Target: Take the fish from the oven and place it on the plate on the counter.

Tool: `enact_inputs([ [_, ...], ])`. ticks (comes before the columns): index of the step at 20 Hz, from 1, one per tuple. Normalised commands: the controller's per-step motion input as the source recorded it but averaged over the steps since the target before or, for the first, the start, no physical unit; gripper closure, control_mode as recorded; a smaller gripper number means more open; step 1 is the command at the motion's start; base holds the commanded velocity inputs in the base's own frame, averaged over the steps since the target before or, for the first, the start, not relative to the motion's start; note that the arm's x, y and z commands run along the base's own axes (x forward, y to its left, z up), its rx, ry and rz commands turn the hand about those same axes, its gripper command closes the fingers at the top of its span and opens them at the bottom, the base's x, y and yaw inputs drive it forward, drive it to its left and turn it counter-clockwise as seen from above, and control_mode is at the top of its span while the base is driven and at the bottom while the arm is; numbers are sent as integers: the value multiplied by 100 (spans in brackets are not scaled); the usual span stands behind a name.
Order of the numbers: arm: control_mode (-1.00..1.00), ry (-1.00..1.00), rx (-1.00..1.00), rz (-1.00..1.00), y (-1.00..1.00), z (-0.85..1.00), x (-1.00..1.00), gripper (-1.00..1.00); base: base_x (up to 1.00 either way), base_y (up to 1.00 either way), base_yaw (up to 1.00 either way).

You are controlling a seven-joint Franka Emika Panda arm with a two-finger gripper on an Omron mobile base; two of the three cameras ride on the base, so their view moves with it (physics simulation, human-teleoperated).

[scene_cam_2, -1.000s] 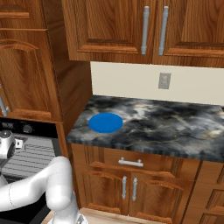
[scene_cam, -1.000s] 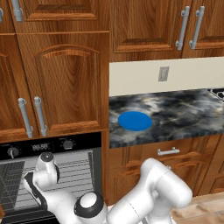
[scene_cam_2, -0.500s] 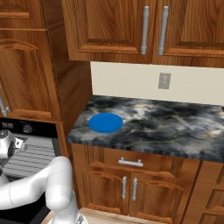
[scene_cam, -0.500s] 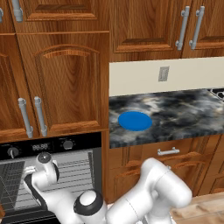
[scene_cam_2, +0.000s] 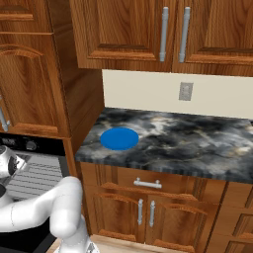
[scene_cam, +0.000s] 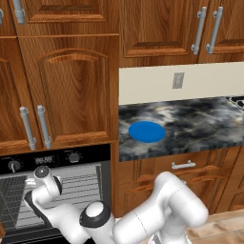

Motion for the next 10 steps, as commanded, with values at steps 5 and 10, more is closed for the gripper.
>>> enact_inputs([
  [5, -100, 1, 0, -15, 0, -42, -18, -100, 0, 0, 0],
  [10, -100, 0, 0, -12, 0, -37, -7, -100, 0, 0, 0],
])
